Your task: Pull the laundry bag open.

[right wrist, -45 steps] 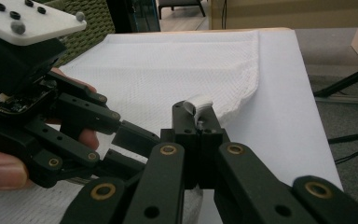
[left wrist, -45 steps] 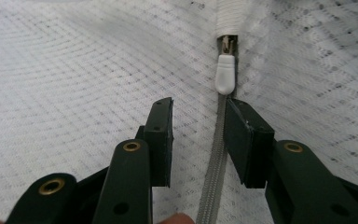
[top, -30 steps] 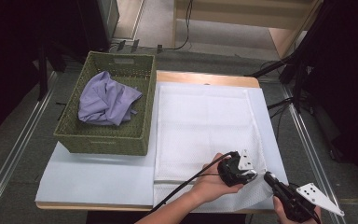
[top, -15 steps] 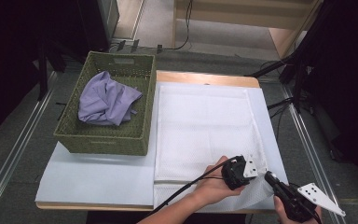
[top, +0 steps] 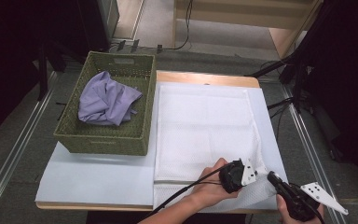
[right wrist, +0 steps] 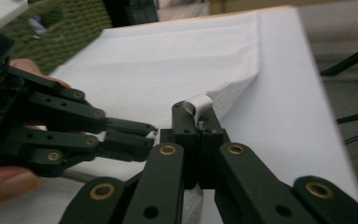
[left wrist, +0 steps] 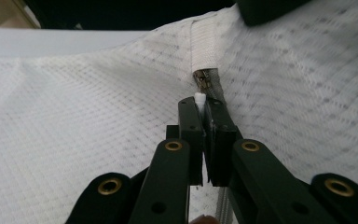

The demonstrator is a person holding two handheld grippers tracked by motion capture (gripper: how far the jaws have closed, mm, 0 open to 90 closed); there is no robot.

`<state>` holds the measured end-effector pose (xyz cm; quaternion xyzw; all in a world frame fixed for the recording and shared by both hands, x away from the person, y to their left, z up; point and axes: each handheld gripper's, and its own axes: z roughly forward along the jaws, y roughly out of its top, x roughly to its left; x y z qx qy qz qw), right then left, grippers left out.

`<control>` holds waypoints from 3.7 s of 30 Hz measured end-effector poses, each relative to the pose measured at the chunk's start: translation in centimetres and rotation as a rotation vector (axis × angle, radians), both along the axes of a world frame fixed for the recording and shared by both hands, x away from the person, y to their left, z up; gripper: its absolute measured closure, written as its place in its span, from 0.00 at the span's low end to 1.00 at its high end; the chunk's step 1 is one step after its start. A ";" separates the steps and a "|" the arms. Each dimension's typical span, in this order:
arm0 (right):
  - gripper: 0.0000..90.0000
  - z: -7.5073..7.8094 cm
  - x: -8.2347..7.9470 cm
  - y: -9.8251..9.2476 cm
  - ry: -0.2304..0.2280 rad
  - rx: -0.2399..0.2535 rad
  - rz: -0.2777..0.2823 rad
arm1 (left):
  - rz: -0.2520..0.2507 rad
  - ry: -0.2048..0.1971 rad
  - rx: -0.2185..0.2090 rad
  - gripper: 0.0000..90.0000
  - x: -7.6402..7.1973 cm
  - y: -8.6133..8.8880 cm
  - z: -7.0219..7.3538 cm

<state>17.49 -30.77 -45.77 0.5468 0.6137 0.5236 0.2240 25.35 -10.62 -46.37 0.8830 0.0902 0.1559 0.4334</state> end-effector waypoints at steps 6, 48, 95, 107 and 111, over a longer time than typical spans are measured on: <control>0.73 -1.0 1.1 -0.1 0.066 0.165 0.012 | -0.004 -0.003 -0.018 0.98 -0.1 0.2 -0.4; 0.98 -0.4 1.8 -0.4 0.038 0.097 -0.066 | 0.029 0.075 0.003 0.98 0.0 4.5 -0.6; 0.98 -1.3 1.8 -0.6 0.070 0.062 -0.087 | 0.324 0.087 0.112 0.98 -0.3 24.4 -0.2; 0.98 -1.5 1.7 -0.2 0.080 0.049 -0.068 | 0.353 0.084 0.118 0.98 -0.6 26.7 -0.1; 0.98 -1.5 1.7 0.0 0.082 0.050 -0.054 | 0.362 0.089 0.124 0.98 -0.5 27.5 -0.3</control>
